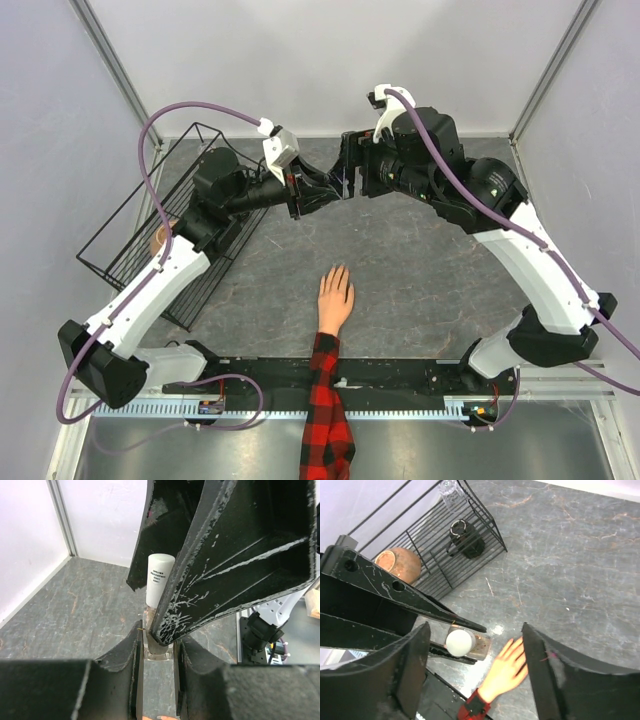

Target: Paint the nails

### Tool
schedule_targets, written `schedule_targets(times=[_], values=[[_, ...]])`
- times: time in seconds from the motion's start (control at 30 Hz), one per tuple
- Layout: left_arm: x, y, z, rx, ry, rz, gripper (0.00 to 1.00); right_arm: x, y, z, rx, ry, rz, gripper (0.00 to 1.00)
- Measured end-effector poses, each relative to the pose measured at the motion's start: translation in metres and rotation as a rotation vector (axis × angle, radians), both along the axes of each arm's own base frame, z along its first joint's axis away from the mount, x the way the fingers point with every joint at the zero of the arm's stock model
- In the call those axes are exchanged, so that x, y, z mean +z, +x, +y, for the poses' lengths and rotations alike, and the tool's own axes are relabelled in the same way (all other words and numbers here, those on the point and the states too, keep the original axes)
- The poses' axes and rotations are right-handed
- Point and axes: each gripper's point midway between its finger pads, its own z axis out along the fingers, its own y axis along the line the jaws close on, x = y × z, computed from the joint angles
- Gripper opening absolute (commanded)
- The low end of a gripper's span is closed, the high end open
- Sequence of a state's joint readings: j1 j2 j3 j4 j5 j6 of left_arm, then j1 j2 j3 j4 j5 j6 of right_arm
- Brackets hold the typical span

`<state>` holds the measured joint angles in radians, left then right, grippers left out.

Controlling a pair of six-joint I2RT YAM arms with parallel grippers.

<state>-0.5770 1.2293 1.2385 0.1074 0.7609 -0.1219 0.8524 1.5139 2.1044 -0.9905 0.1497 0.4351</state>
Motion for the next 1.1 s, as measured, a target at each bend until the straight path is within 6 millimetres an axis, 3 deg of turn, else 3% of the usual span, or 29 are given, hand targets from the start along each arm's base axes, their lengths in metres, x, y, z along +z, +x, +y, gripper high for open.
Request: schedule_targets(times=[0.13, 0.33, 0.43, 0.53, 0.57, 0.63, 0.73, 0.87, 1.1], values=[[0.001, -0.003, 0.000, -0.009, -0.003, 0.013, 0.02, 0.003, -0.003, -0.006, 0.007, -0.022, -0.013, 0.98], [0.001, -0.009, 0.004, -0.045, -0.020, 0.106, 0.02, 0.021, -0.032, -0.013, 0.158, -0.032, -0.093, 0.98], [0.005, -0.012, 0.009, -0.083, -0.054, 0.178, 0.02, 0.031, -0.059, -0.021, 0.283, -0.019, -0.154, 0.95], [0.004, -0.018, 0.011, -0.128, -0.077, 0.232, 0.02, 0.043, -0.074, -0.026, 0.371, 0.007, -0.206, 0.84], [0.003, -0.021, 0.011, -0.143, -0.079, 0.246, 0.02, 0.048, -0.075, -0.025, 0.394, 0.025, -0.221, 0.75], [0.003, -0.029, 0.010, -0.184, -0.085, 0.274, 0.02, 0.057, -0.074, -0.023, 0.437, 0.070, -0.239, 0.69], [0.008, -0.036, 0.011, -0.221, -0.094, 0.279, 0.02, 0.062, -0.063, -0.016, 0.491, 0.125, -0.241, 0.68], [0.013, -0.041, 0.011, -0.252, -0.102, 0.276, 0.02, 0.053, -0.048, -0.004, 0.538, 0.150, -0.203, 0.70], [0.016, -0.047, 0.012, -0.277, -0.106, 0.283, 0.02, 0.043, -0.050, 0.007, 0.602, 0.170, -0.158, 0.65]])
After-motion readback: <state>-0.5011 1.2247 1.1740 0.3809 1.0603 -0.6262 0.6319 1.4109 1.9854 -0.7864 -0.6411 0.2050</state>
